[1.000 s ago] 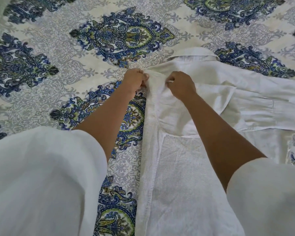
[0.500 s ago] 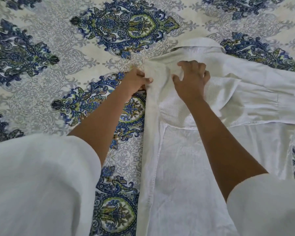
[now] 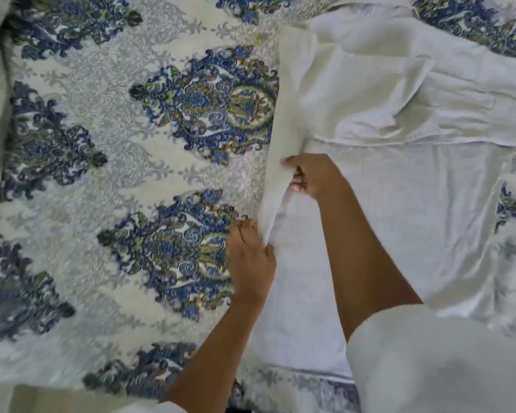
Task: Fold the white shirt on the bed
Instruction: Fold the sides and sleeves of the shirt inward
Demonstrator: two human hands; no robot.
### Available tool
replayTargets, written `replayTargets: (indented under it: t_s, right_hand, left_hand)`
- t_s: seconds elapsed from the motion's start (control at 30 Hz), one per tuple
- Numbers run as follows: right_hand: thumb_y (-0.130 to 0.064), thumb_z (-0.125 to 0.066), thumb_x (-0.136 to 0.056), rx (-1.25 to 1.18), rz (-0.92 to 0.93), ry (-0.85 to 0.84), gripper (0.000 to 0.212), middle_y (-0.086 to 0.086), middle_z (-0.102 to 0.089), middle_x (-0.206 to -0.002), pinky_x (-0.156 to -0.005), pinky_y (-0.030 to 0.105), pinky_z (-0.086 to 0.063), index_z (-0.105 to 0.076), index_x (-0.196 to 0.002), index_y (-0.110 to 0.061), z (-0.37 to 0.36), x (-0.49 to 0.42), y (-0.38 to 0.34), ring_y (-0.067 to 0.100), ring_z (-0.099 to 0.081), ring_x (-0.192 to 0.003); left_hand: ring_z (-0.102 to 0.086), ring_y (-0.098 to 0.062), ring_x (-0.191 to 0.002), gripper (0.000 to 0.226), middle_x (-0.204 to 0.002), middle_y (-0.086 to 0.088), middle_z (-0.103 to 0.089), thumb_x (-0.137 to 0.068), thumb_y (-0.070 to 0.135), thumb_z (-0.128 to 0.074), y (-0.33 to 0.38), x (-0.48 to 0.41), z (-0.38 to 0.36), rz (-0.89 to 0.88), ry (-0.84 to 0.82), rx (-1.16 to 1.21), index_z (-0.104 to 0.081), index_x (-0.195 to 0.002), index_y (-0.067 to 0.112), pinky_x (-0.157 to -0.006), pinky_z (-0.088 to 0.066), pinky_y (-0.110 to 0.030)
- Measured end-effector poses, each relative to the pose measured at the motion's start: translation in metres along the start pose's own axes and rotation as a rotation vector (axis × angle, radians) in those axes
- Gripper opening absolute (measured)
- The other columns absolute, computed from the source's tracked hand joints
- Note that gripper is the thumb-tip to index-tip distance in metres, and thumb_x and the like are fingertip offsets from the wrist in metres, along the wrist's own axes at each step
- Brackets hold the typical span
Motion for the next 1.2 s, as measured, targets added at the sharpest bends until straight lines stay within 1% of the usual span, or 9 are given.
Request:
replayTargets:
  t_s: [0.13,0.27,0.37,0.5,0.73,0.87,1.0,1.1,1.2]
  right_hand:
    - [-0.015,-0.062,-0.086,-0.06,0.028,0.211,0.013,0.01,-0.058,-0.08,-0.065,0.031,-0.049,-0.06,-0.083,-0.003,0.015,0.007,0.026,0.022,-0.056,-0.07]
    - [-0.014,-0.066,-0.084,0.18,-0.012,-0.09,0.012,0.007,-0.063,-0.077,-0.067,0.029,-0.052,-0.061,-0.092,-0.006,0.005,0.037,0.069,0.02,-0.061,-0.069]
    - [-0.009,-0.067,-0.082,0.222,-0.04,-0.076,0.007,0.004,-0.059,-0.074,-0.061,0.024,-0.048,-0.06,-0.083,-0.008,0.02,0.053,0.089,0.017,-0.056,-0.065]
    - [-0.009,-0.064,-0.082,0.093,0.006,0.262,0.018,0.007,-0.052,-0.07,-0.059,0.031,-0.043,-0.053,-0.068,-0.011,0.063,0.054,0.104,0.018,-0.046,-0.056]
    - [0.003,-0.06,-0.08,0.421,-0.094,0.102,0.019,0.012,-0.049,-0.072,-0.053,0.027,-0.044,-0.051,-0.067,-0.007,0.076,0.077,0.148,0.019,-0.047,-0.058]
    - [-0.004,-0.058,-0.081,0.354,0.024,0.302,0.006,0.017,-0.059,-0.083,-0.076,0.045,-0.055,-0.061,-0.081,0.001,0.087,0.081,0.168,0.032,-0.062,-0.078]
    - [-0.001,-0.063,-0.081,0.451,-0.088,0.057,0.019,0.016,-0.059,-0.09,-0.066,0.029,-0.051,-0.058,-0.1,-0.001,0.082,0.096,0.193,0.025,-0.058,-0.075]
    - [0.005,-0.061,-0.08,0.606,-0.129,0.042,0.005,0.013,-0.055,-0.071,-0.057,0.026,-0.043,-0.058,-0.08,0.001,0.088,0.106,0.206,0.018,-0.05,-0.057]
    - [0.004,-0.061,-0.081,0.614,-0.168,0.013,0.025,0.008,-0.047,-0.058,-0.045,0.021,-0.034,-0.049,-0.062,-0.006,0.094,0.114,0.219,0.015,-0.044,-0.049]
  left_hand:
    - [-0.06,-0.034,-0.08,0.046,-0.091,-0.015,-0.054,-0.065,-0.007,-0.064,-0.009,0.074,0.015,0.102,-0.039,0.1,-0.043,-0.102,0.01,-0.059,-0.055,-0.037]
    - [-0.059,-0.027,-0.06,0.047,-0.076,-0.009,-0.058,-0.064,-0.008,-0.068,-0.014,0.135,0.024,0.084,-0.088,0.105,-0.041,-0.096,0.014,-0.049,-0.048,-0.03]
    - [-0.057,-0.022,-0.062,0.035,-0.078,-0.004,-0.057,-0.068,0.002,-0.057,-0.014,0.159,0.02,-0.095,-0.155,-0.023,-0.042,-0.097,0.015,-0.054,-0.046,-0.027]
    - [-0.055,-0.019,-0.066,0.046,-0.08,-0.001,-0.056,-0.055,0.008,-0.067,-0.007,0.184,0.006,-0.326,-0.284,-0.158,-0.045,-0.096,0.015,-0.057,-0.046,-0.028]
    - [-0.055,-0.021,-0.067,0.042,-0.082,-0.002,-0.057,-0.058,0.008,-0.063,-0.005,0.207,-0.008,-0.475,-0.33,-0.237,-0.048,-0.096,0.015,-0.057,-0.046,-0.03]
    - [-0.055,-0.02,-0.068,0.041,-0.085,-0.001,-0.058,-0.057,0.01,-0.057,-0.004,0.211,-0.01,-0.608,-0.38,-0.259,-0.047,-0.097,0.016,-0.058,-0.046,-0.03]
    - [-0.059,-0.02,-0.073,0.052,-0.091,-0.002,-0.062,-0.053,0.016,-0.073,-0.005,0.21,-0.014,-0.587,-0.508,-0.256,-0.059,-0.103,0.014,-0.06,-0.048,-0.029]
    - [-0.062,-0.022,-0.08,0.039,-0.094,-0.005,-0.063,-0.072,0.018,-0.069,-0.013,0.201,-0.001,-0.566,-0.559,-0.162,-0.062,-0.11,0.011,-0.065,-0.053,-0.031]
    - [-0.059,-0.024,-0.087,0.026,-0.102,-0.011,-0.061,-0.085,0.002,-0.053,-0.019,0.174,0.014,-0.351,-0.499,0.029,-0.06,-0.111,0.005,-0.067,-0.053,-0.035]
Point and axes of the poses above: each hand's wrist, its own x-axis away from the middle knuckle, its own z-axis out of the back of the hand, y = z × x, the point moved 1 cm from there along -x, towards the middle knuckle
